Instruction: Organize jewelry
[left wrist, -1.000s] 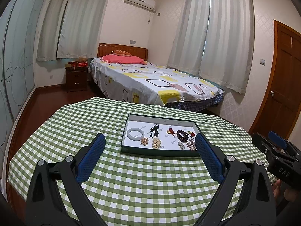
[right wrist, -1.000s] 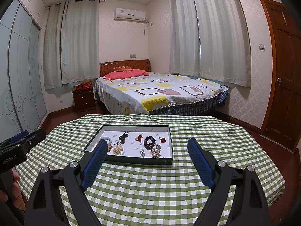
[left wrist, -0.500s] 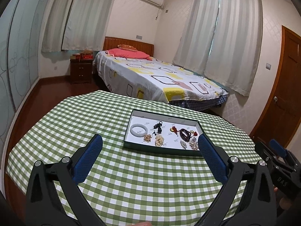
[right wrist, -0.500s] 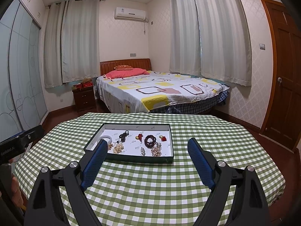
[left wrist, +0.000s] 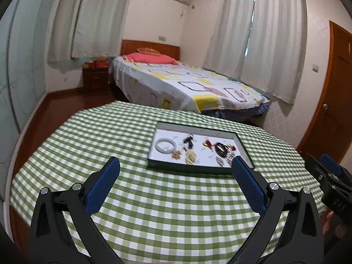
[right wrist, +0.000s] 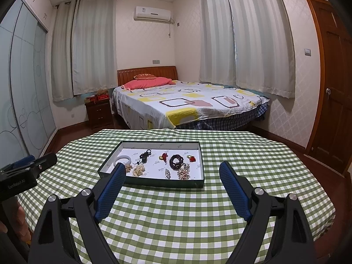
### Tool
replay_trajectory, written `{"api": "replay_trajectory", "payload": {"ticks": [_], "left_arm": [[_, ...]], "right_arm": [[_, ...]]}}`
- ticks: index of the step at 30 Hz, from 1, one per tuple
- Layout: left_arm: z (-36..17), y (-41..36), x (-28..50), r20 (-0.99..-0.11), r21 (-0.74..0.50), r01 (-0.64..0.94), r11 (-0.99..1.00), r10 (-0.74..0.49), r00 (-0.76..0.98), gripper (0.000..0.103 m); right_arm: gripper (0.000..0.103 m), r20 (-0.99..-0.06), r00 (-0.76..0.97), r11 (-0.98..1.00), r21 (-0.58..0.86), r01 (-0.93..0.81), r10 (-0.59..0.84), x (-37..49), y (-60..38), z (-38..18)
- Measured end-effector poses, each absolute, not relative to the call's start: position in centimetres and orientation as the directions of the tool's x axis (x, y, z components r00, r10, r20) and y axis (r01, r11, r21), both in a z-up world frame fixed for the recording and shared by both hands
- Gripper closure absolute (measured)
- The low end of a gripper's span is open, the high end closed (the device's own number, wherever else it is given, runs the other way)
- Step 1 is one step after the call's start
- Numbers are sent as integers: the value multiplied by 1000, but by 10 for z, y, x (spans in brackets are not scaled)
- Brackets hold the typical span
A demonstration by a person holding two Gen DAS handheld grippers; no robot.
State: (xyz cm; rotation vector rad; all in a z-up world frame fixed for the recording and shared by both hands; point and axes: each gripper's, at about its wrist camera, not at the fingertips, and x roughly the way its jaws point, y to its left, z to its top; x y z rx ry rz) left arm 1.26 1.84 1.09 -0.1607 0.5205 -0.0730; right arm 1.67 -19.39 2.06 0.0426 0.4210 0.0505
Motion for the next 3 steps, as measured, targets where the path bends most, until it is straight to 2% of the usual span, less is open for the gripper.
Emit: {"api": "replay_trajectory", "payload": {"ticks": [3], "left_arm": [[6,17,15,-505,-167,28,986,-110,856,4]], "right_arm": [[19,-412,909,998,54,-39,58,18,-195,18]]}}
